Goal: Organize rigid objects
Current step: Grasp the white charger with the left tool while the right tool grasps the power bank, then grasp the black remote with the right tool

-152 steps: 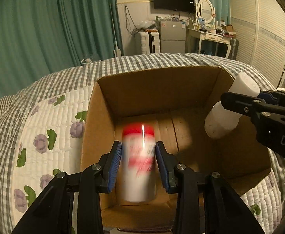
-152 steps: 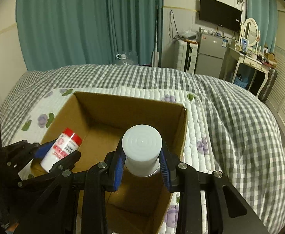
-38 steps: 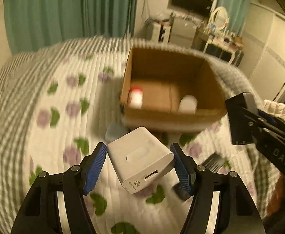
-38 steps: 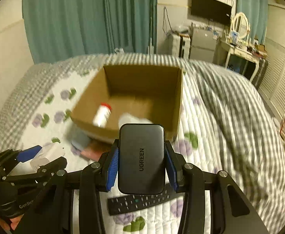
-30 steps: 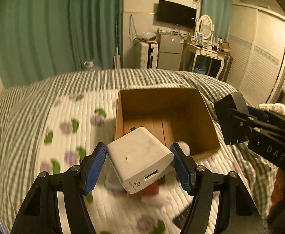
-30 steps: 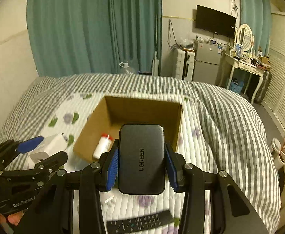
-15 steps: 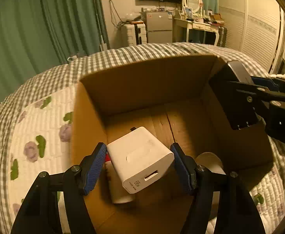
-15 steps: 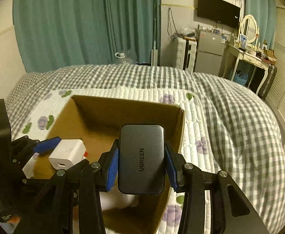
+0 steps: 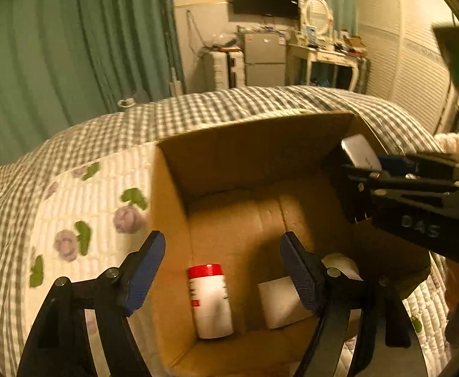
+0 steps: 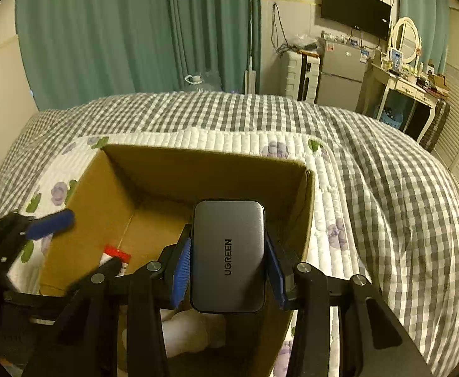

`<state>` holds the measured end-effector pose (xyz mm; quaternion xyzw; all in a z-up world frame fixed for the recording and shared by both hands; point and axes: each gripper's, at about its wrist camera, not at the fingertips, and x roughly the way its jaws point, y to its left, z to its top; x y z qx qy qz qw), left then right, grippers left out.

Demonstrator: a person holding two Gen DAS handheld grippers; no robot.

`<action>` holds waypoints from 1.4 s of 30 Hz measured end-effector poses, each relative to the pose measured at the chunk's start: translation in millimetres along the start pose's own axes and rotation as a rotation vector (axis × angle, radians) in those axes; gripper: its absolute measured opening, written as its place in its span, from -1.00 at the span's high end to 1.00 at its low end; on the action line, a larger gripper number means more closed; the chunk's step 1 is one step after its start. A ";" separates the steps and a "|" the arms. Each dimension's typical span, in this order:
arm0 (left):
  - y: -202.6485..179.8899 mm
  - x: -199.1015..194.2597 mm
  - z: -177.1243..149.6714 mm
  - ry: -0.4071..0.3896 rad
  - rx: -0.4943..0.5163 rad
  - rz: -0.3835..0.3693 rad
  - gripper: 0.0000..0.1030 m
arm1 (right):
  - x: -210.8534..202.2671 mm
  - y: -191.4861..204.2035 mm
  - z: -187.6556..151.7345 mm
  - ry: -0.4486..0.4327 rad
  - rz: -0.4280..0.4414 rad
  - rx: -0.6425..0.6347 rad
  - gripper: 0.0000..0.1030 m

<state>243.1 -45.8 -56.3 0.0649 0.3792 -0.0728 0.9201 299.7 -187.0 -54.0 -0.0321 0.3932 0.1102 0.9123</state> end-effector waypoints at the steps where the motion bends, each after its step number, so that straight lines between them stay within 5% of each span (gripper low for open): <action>1: 2.7 -3.5 -0.3 -0.006 -0.014 -0.009 -0.51 | 2.3 0.4 0.0 0.007 0.001 0.000 0.19; 8: 13.7 -34.9 -0.1 -0.042 -0.078 -0.036 -0.51 | 2.8 4.1 4.1 -0.001 -0.016 -0.004 0.18; 17: 14.2 -113.1 -4.0 -0.068 -0.090 0.058 -0.64 | -89.0 15.6 5.6 -0.030 -0.146 -0.030 0.05; 24: 14.6 -183.7 -16.0 -0.105 -0.098 0.085 -0.82 | -176.6 40.1 -12.3 -0.072 -0.192 -0.021 -0.20; 29: 14.4 -220.9 -40.7 -0.159 -0.125 0.064 -0.99 | -207.9 49.6 -39.4 -0.049 -0.202 0.003 -0.58; 31: 13.7 -223.3 -51.3 -0.157 -0.134 0.064 -0.99 | -208.1 51.9 -52.1 -0.022 -0.201 0.003 -0.72; 39: 17.5 -182.7 -103.6 -0.074 -0.202 -0.007 -0.99 | -165.2 47.5 -125.7 0.112 -0.196 0.063 -0.74; 42: 20.7 -158.6 -120.3 -0.026 -0.197 0.019 -0.99 | -139.8 31.5 -149.8 0.146 -0.233 0.125 -0.74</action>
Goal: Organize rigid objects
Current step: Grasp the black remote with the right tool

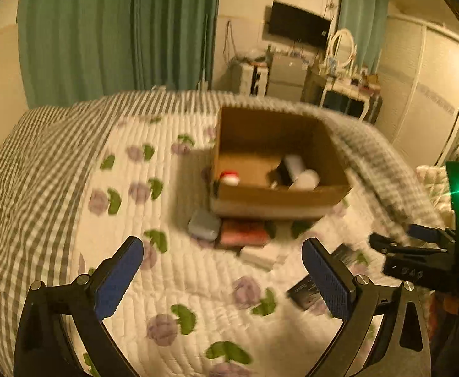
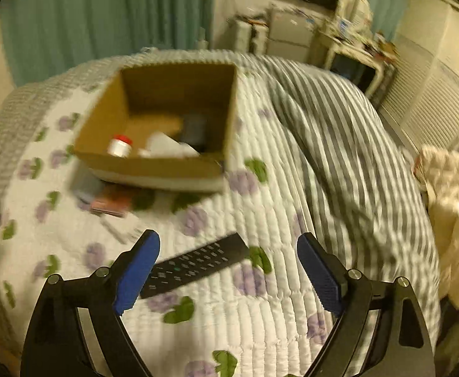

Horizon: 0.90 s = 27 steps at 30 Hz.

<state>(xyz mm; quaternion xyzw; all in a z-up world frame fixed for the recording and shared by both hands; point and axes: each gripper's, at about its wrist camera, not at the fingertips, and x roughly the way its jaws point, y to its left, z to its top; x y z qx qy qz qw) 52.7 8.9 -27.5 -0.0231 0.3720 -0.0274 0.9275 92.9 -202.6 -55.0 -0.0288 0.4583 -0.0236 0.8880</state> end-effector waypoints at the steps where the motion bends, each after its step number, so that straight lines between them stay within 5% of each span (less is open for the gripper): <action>1: 2.9 7.7 -5.1 0.010 -0.005 0.017 -0.99 | 12.3 -2.7 -4.7 0.021 0.000 0.016 -0.74; 9: 9.7 50.5 -34.7 0.098 0.014 0.067 -0.99 | 88.8 -4.3 -33.3 0.206 0.071 0.101 -0.74; 18: 11.6 64.0 -45.1 0.139 0.038 0.102 -0.99 | 124.4 17.1 -31.3 0.234 0.165 0.149 -0.62; 22: 10.2 63.2 -46.6 0.145 0.047 0.104 -0.99 | 125.6 42.2 -24.3 0.175 0.123 0.062 0.04; 27: 3.6 68.0 -44.9 0.159 0.062 0.106 -1.00 | 111.4 49.8 -20.8 0.097 0.083 -0.014 0.62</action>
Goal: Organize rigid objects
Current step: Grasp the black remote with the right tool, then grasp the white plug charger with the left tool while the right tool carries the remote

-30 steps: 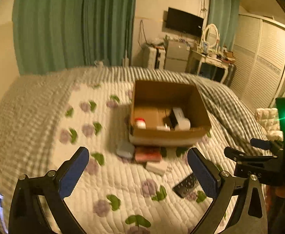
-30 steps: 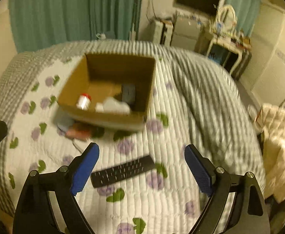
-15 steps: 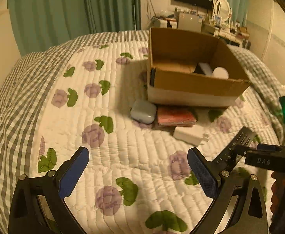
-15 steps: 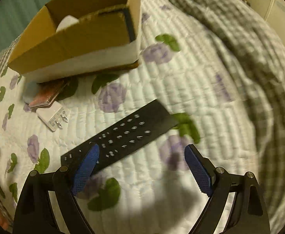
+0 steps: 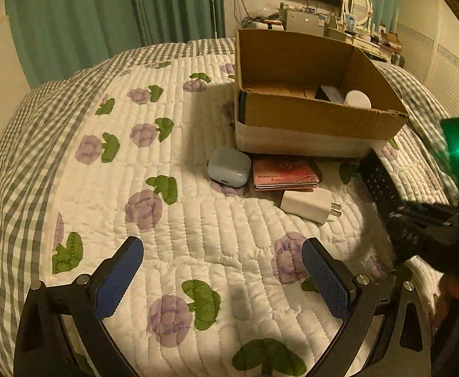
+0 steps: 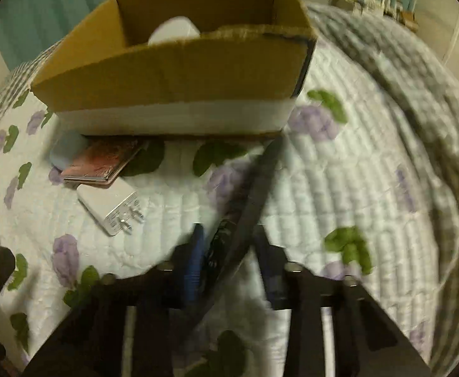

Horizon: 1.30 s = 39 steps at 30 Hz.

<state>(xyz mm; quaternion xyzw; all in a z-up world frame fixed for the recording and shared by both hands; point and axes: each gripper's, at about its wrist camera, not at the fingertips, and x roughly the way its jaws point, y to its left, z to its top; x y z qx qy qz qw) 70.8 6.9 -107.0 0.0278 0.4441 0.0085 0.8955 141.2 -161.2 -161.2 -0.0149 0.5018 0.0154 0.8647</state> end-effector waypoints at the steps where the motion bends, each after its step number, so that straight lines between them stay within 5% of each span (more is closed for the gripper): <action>1: -2.7 1.3 1.1 0.006 0.006 0.000 -1.00 | -2.3 -2.4 0.7 -0.006 -0.008 -0.011 0.62; 9: -34.8 16.3 25.2 0.028 0.040 -0.080 -1.00 | -13.0 -34.1 -2.0 -0.025 -0.022 -0.016 0.63; 18: -57.9 70.2 35.8 0.126 0.079 -0.115 -0.95 | -23.2 -59.2 -1.7 -0.024 0.063 0.026 0.63; 25: -62.3 90.2 42.2 0.161 0.096 -0.137 -0.62 | -13.8 -47.8 3.7 -0.012 0.093 0.016 0.63; 28: -62.2 82.8 40.5 0.144 0.105 -0.173 -0.11 | -10.6 -45.7 3.0 -0.009 0.086 0.004 0.63; 39: -72.1 71.0 28.5 0.153 0.139 -0.156 -0.16 | -8.0 -33.7 -5.5 0.003 0.068 -0.009 0.63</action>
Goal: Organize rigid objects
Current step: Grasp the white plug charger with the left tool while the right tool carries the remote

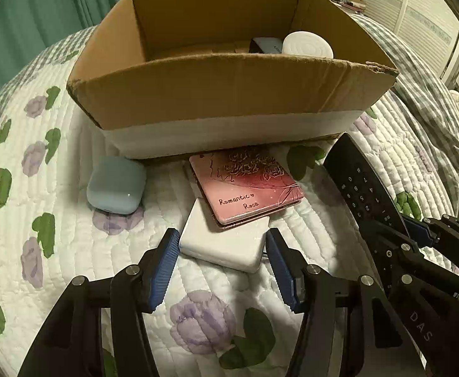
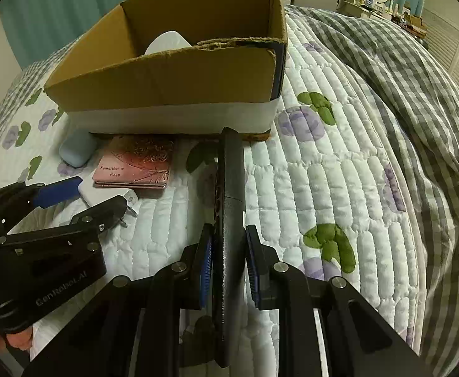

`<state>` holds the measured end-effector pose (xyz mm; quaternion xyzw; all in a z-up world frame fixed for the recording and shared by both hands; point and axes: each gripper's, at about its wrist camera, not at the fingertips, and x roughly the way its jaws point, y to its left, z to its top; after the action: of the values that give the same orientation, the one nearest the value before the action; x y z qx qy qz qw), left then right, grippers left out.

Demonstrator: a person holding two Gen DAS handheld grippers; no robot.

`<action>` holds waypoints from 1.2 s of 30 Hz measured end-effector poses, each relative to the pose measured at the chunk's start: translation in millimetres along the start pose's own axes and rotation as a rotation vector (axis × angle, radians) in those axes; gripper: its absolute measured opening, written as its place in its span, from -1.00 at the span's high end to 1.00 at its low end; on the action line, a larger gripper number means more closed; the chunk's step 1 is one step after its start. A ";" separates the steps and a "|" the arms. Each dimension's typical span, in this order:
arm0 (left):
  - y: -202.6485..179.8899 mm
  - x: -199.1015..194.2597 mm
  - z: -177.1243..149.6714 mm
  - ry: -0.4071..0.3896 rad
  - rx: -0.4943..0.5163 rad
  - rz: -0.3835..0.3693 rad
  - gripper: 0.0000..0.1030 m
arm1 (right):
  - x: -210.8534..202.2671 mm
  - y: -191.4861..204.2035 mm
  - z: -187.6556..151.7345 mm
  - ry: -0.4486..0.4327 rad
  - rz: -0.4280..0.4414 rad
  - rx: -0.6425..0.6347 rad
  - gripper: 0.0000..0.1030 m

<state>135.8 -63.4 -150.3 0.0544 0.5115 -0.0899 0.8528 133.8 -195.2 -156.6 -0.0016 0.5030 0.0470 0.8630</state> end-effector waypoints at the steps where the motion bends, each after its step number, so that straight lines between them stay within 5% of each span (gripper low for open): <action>1: 1.3 0.6 0.7 0.004 -0.004 -0.004 -0.21 | -1.3 -0.9 -0.5 0.000 0.001 0.002 0.63; 4: 5.7 3.6 1.4 0.015 0.000 -0.018 -0.52 | -5.6 -11.0 -5.6 0.001 0.004 0.009 0.63; 9: -2.8 14.3 6.1 0.036 0.025 0.025 -0.52 | -10.0 -27.3 -5.8 -0.001 0.009 0.040 0.63; 19: -2.6 7.7 9.3 0.034 0.021 -0.003 -0.35 | -11.2 -31.0 -7.5 0.004 0.011 0.037 0.63; 36: 2.4 -89.9 -34.5 -0.099 -0.021 -0.037 -0.34 | -77.1 4.1 -19.4 -0.074 -0.005 -0.048 0.63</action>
<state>65.1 -45.9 -87.2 0.0316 0.4703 -0.1028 0.8759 79.0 -198.2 -99.1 -0.0215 0.4695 0.0570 0.8808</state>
